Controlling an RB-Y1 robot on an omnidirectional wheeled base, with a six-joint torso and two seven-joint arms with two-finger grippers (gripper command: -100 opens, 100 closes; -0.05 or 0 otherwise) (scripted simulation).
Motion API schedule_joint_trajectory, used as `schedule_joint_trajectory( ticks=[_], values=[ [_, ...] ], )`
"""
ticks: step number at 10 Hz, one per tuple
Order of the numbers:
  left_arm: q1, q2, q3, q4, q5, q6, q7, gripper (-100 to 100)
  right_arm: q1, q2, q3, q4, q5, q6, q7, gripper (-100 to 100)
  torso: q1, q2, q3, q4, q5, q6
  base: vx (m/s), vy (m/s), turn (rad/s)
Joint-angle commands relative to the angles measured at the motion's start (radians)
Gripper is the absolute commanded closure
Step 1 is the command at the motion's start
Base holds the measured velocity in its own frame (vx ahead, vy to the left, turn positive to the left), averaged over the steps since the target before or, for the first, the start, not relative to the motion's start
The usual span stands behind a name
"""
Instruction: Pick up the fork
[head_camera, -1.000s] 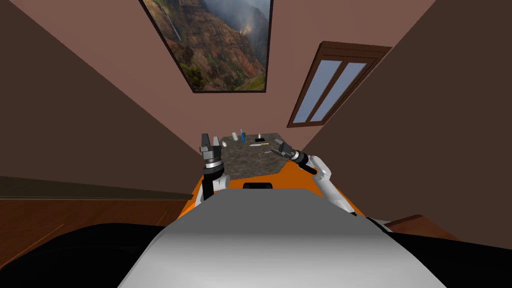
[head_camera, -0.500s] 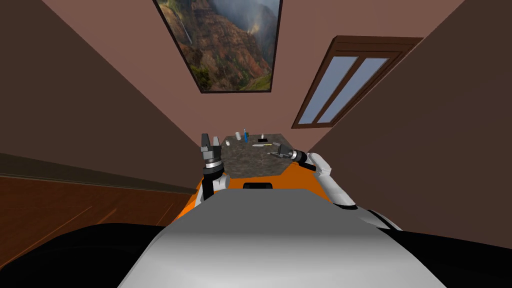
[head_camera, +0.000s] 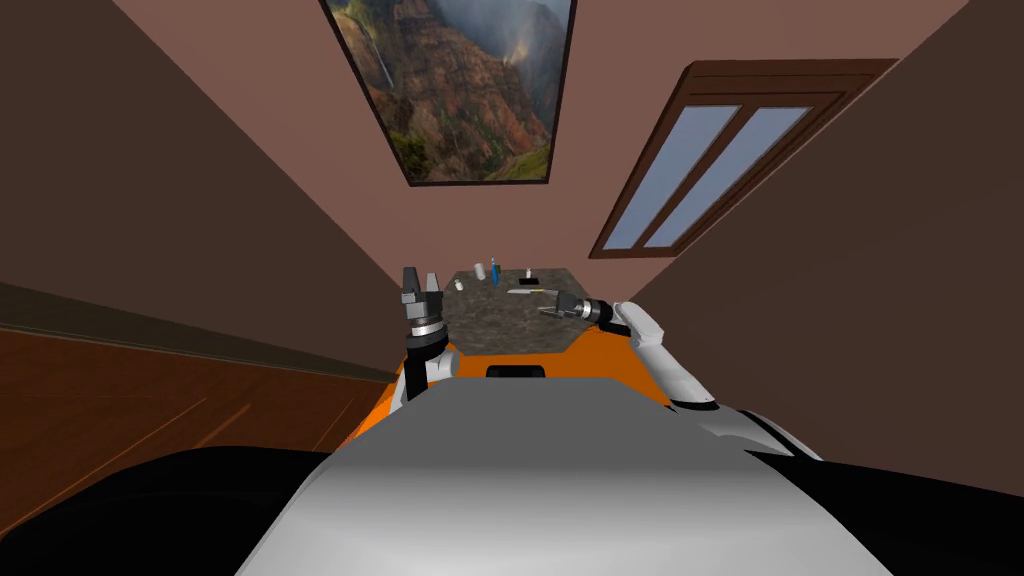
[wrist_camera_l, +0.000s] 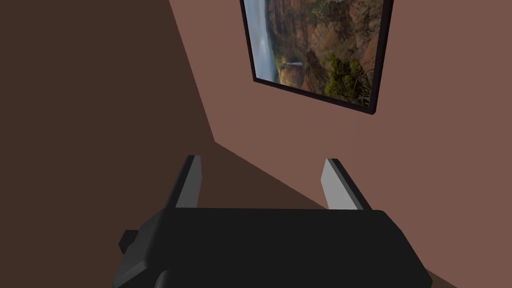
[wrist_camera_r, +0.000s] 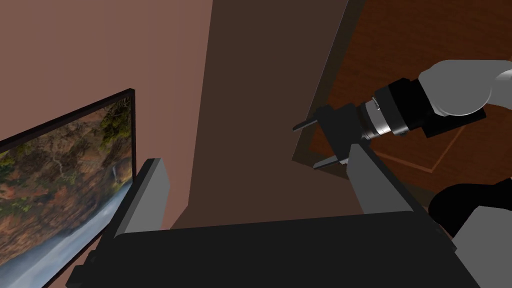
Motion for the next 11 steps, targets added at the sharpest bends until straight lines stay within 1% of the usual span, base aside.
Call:
schedule_joint_trajectory(
  ticks=[1, 2, 3, 4, 5, 7, 8, 9, 10, 11],
  values=[
    [0.000, 0.000, 0.000, 0.000, 0.000, 0.000, 0.000, 0, -0.031, -0.038, 0.018, 0.033, 0.050, -0.025, -0.024, -100, 0.000, 0.000, 0.000, 0.000, 0.000, 0.000, 0.020, 0.006, 0.171],
    [0.000, 0.000, 0.000, 0.000, 0.000, 0.000, 0.000, 0, -0.031, -0.038, 0.018, 0.033, 0.078, -0.025, -0.024, -100, 0.000, -0.001, 0.000, 0.000, 0.000, -0.001, 0.022, 0.002, 0.129],
    [0.000, 0.000, 0.000, 0.000, 0.000, 0.000, 0.000, 0, -0.061, -0.074, 0.037, 0.071, 0.107, -0.053, -0.046, -100, 0.000, -0.001, 0.000, 0.000, 0.000, 0.000, 0.024, 0.007, 0.181],
    [0.000, 0.000, 0.000, 0.000, 0.000, 0.000, 0.000, 0, -0.061, -0.074, 0.037, 0.071, 0.136, -0.053, -0.046, -100, 0.000, -0.001, -0.001, 0.000, 0.000, -0.001, 0.023, 0.004, 0.085],
    [0.000, 0.000, 0.000, 0.000, 0.000, 0.000, 0.000, 0, -0.090, -0.109, 0.056, 0.108, 0.171, -0.080, -0.068, -100, 0.000, -0.001, -0.001, 0.000, 0.000, 0.000, 0.025, 0.013, 0.177],
    [0.000, 0.000, 0.000, 0.000, 0.000, 0.000, 0.000, 0, -0.090, -0.109, 0.056, 0.109, 0.213, -0.080, -0.068, -100, 0.001, -0.001, -0.001, 0.000, 0.000, 0.000, 0.017, 0.004, 0.039],
    [0.000, 0.000, 0.000, 0.000, 0.000, 0.000, 0.000, 0, -0.117, -0.143, 0.076, 0.147, 0.249, -0.105, -0.092, -100, 0.000, 0.000, 0.000, 0.000, 0.000, 0.000, 0.015, 0.014, 0.189],
    [0.000, 0.000, 0.000, 0.000, 0.000, 0.000, 0.000, 0, -0.117, -0.143, 0.076, 0.147, 0.278, -0.105, -0.092, -100, 0.001, -0.001, 0.000, 0.000, 0.000, -0.001, 0.018, 0.006, 0.091],
    [0.000, 0.000, 0.000, 0.000, 0.000, 0.000, 0.000, 0, -0.143, -0.176, 0.098, 0.184, 0.309, -0.129, -0.117, -100, 0.001, 0.000, 0.000, 0.000, 0.000, 0.000, 0.025, 0.012, 0.120],
    [0.000, 0.000, 0.000, 0.000, 0.000, 0.000, 0.000, 0, -0.143, -0.176, 0.098, 0.184, 0.340, -0.129, -0.117, -100, 0.001, -0.001, -0.001, 0.000, 0.000, 0.000, 0.023, 0.010, 0.084]
  ],
)
